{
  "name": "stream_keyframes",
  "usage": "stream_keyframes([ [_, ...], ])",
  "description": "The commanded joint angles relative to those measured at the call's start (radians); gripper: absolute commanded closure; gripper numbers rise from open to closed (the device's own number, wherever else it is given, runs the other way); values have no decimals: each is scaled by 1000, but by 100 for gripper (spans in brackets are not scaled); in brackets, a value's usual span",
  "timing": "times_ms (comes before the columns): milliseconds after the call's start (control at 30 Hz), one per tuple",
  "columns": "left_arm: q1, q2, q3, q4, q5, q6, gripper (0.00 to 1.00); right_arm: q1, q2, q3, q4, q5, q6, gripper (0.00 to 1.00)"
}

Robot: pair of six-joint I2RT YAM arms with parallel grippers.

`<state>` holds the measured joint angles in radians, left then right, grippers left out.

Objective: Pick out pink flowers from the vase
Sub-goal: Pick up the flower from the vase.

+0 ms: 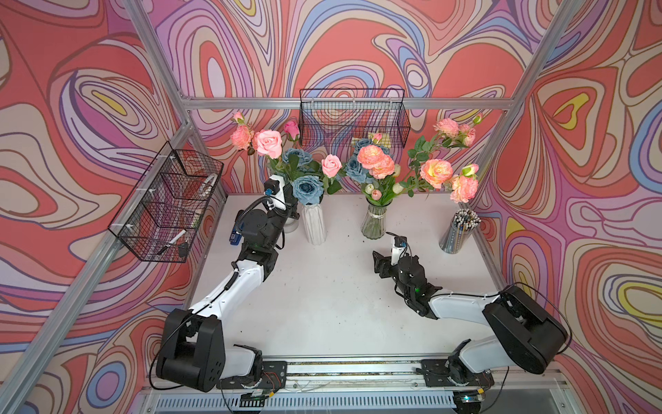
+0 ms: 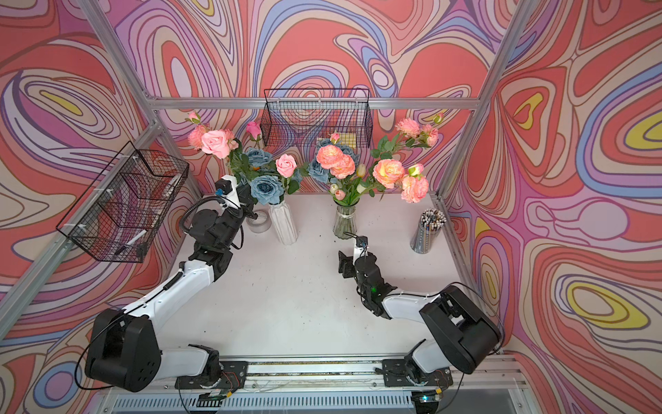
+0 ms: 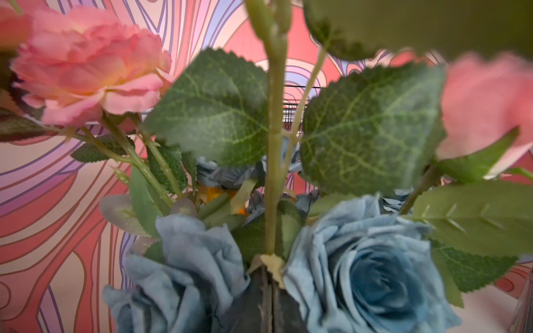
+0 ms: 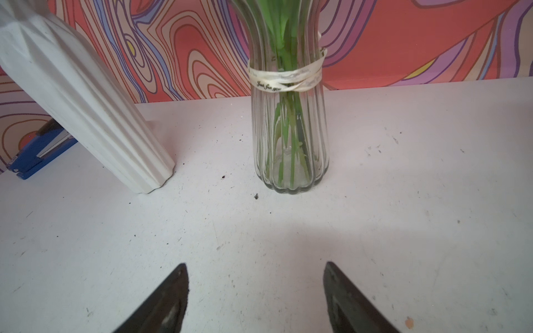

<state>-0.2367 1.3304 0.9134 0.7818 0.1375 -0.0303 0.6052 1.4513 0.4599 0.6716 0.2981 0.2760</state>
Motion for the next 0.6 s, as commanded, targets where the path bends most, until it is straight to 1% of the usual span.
stream_keyframes([
  [0, -5, -55, 61, -58, 7, 1, 95, 1, -25, 3, -10, -1, 6, 25],
  [233, -5, -104, 113, -145, 11, 5, 95, 1, -42, 3, -14, -6, 4, 25],
  [333, -5, -120, 162, -210, 14, 20, 95, 1, -54, 3, -19, -8, -1, 25],
  [567, -4, -140, 366, -474, 24, 63, 97, 0, -96, 17, -52, -29, 2, 23],
])
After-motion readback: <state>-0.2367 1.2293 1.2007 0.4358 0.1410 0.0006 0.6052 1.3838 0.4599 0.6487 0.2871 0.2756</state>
